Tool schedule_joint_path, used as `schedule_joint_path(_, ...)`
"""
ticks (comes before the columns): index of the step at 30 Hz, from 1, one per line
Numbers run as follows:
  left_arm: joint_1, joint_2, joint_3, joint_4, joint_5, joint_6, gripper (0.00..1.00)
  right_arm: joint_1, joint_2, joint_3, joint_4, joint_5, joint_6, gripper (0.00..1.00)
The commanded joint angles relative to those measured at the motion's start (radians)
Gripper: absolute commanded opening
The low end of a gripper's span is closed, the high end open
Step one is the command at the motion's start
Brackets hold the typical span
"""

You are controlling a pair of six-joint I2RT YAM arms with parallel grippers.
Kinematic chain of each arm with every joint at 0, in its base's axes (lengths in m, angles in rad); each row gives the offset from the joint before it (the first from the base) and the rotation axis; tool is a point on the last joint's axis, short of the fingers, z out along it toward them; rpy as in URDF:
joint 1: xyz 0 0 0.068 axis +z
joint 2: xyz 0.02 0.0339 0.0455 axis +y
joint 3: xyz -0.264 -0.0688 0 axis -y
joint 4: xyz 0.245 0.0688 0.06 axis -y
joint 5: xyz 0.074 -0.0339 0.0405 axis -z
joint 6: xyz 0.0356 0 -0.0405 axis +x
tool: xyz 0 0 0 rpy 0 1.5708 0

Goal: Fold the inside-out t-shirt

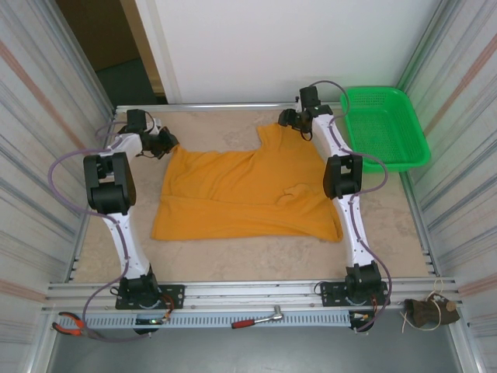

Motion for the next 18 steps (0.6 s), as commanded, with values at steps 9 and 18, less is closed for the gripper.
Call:
schedule_joint_path(9, 0.006, -0.088, -0.022, 0.008, 0.014, -0.010, 0.00, 0.035, -0.033, -0.088, -0.087, -0.004, -0.007, 0.24)
schedule_joint_path(18, 0.021, -0.066, 0.010, 0.002, 0.015, 0.002, 0.00, -0.012, -0.154, -0.188, -0.009, -0.039, 0.042, 0.00)
